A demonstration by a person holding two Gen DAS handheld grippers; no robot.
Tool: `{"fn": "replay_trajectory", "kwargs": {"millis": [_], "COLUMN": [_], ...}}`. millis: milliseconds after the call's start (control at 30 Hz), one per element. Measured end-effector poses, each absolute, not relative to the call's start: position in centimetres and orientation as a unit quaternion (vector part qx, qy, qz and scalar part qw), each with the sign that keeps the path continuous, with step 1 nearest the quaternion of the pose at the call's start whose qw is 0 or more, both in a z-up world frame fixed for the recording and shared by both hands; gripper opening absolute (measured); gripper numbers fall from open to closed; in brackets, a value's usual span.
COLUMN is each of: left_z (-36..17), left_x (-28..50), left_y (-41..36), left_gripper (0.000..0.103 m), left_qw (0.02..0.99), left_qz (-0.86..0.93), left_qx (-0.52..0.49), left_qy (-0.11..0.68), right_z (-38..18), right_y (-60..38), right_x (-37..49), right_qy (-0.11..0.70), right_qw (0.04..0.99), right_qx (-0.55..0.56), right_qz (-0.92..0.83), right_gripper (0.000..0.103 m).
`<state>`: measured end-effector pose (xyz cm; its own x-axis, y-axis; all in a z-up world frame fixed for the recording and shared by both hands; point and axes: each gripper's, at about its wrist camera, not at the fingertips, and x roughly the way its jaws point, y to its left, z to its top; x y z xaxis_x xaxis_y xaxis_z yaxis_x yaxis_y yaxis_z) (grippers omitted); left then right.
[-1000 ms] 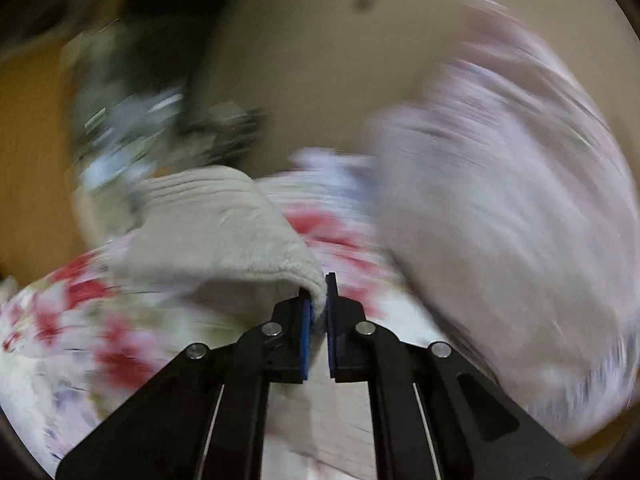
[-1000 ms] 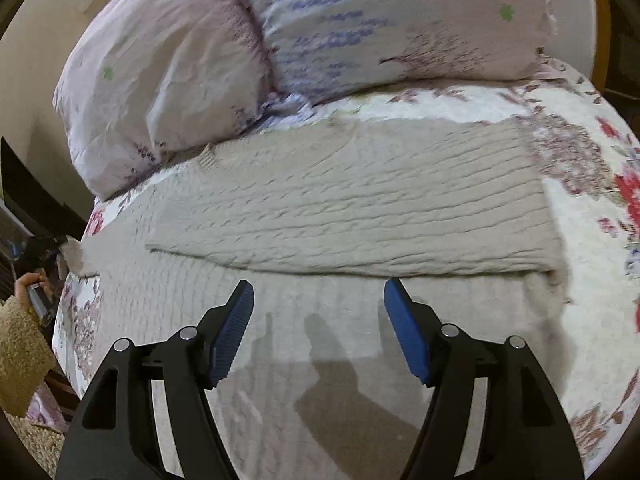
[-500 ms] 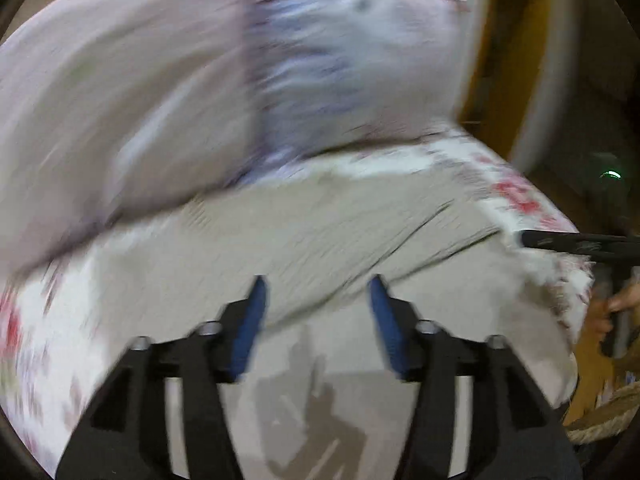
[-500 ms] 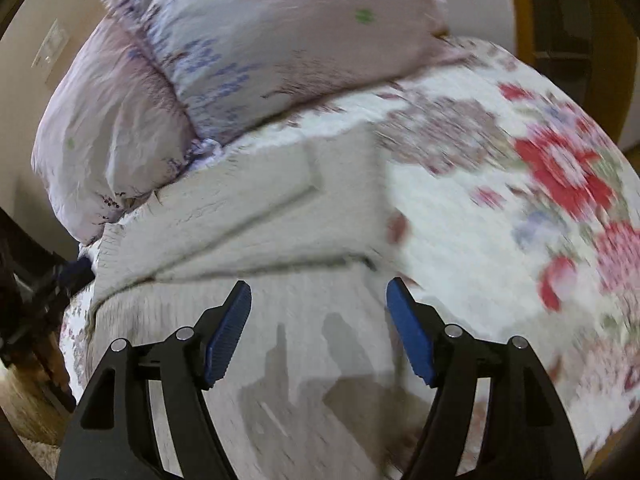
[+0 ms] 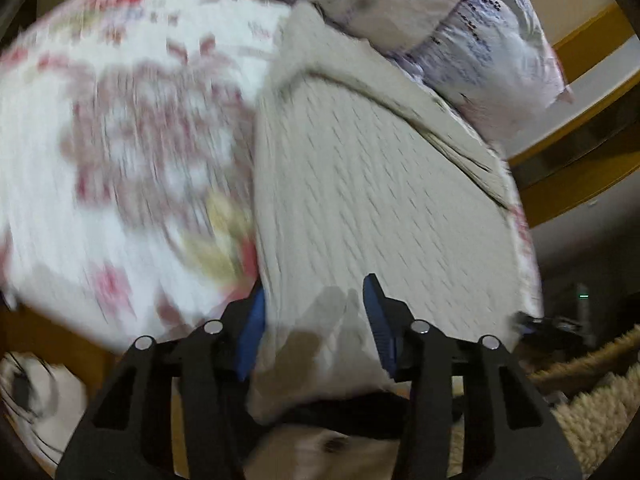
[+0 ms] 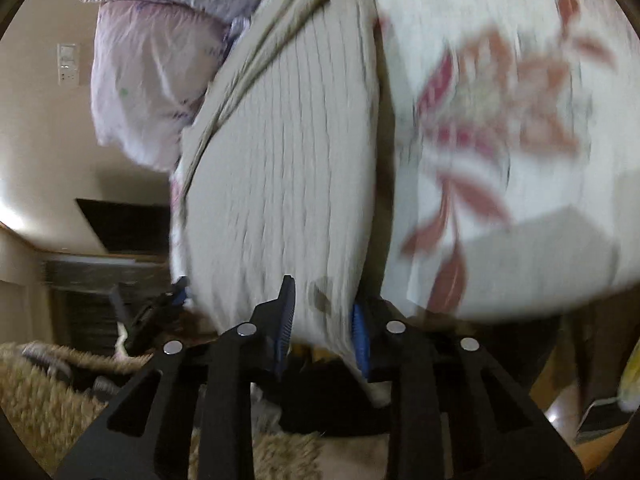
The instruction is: Fold small clothes
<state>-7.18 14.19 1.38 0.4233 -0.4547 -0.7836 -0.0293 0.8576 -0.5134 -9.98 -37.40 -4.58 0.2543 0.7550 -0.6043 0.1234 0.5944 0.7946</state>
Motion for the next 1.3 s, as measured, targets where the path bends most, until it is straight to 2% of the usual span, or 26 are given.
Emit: {"fn": "replay_trajectory", "kwargs": {"millis": [67,100,133,200,333,533,567,600,633,667,700,767,800,833,867,1000,1067,1100,1133,1200,1300], "left_z": [1.2,1.2,0.9,0.7,3.4,8.8,8.9,8.7,8.0,7.7,7.0,6.1,5.8,5.5,4.9,2.0,1.4,1.3,0.8,0.4,1.8], "left_x": [-8.0,-8.0,-8.0,-7.7,-4.0,9.3,11.6,14.1,16.5,17.9,18.8,19.3,18.5,17.8,17.3,17.7,17.8,17.9,18.2,18.4,18.1], "left_y": [13.9,13.3,13.0,12.1,12.0,15.1,15.0,14.6,14.4,14.1,14.3,15.0,16.0,16.9,17.7,18.8,17.9,17.4,16.9,16.2,14.8], "left_gripper": [0.043,0.037,0.024,0.014,0.009,0.01,0.013,0.017,0.03,0.054,0.062,0.067,0.07,0.076,0.078,0.076,0.065,0.056,0.035,0.019,0.016], "left_qw": [0.801,0.793,0.784,0.774,0.791,0.871,0.879,0.881,0.879,0.875,0.868,0.86,0.86,0.861,0.86,0.826,0.829,0.829,0.817,0.812,0.804], "left_qz": [-0.137,-0.143,-0.152,-0.169,-0.225,-0.194,-0.181,-0.168,-0.15,-0.138,-0.122,-0.098,-0.097,-0.094,-0.088,-0.099,-0.1,-0.111,-0.122,-0.122,-0.147], "left_qx": [-0.253,-0.261,-0.266,-0.249,-0.242,-0.239,-0.237,-0.239,-0.238,-0.237,-0.234,-0.233,-0.236,-0.236,-0.235,-0.266,-0.262,-0.265,-0.28,-0.298,-0.337], "left_qy": [0.525,0.531,0.541,0.557,0.515,0.383,0.373,0.373,0.386,0.4,0.42,0.444,0.441,0.44,0.445,0.488,0.484,0.479,0.489,0.487,0.467], "right_z": [-5.0,-5.1,-5.0,-4.1,0.2,4.8,4.9,4.6,3.7,2.8,2.0,0.8,0.8,0.8,1.0,0.4,0.0,0.2,0.1,0.2,0.8], "right_y": [-37.1,-36.7,-36.2,-35.9,-36.9,-39.0,-39.0,-39.1,-38.8,-38.9,-38.9,-39.2,-39.5,-39.8,-39.9,-40.8,-40.5,-40.3,-40.5,-40.4,-40.9], "right_x": [-10.3,-10.4,-10.2,-9.3,-4.3,6.8,8.5,10.1,12.1,13.1,13.9,13.8,13.0,12.1,11.1,9.7,10.0,10.4,10.4,10.8,10.9], "right_qy": [0.582,0.587,0.588,0.572,0.483,0.355,0.345,0.341,0.349,0.364,0.385,0.393,0.389,0.388,0.384,0.393,0.397,0.399,0.403,0.408,0.411], "right_qw": [0.67,0.666,0.667,0.675,0.718,0.787,0.794,0.8,0.802,0.8,0.795,0.778,0.782,0.789,0.803,0.799,0.797,0.797,0.795,0.794,0.799], "right_qx": [0.391,0.384,0.374,0.374,0.405,0.432,0.436,0.438,0.443,0.446,0.448,0.478,0.474,0.464,0.443,0.444,0.443,0.442,0.441,0.438,0.423], "right_qz": [0.245,0.252,0.263,0.279,0.296,0.262,0.248,0.229,0.196,0.169,0.139,0.111,0.112,0.111,0.105,0.102,0.1,0.101,0.105,0.111,0.117], "right_gripper": [0.015,0.01,0.009,0.008,0.008,0.008,0.009,0.022,0.037,0.077,0.086,0.086,0.087,0.087,0.087,0.087,0.087,0.087,0.087,0.087,0.087]}}
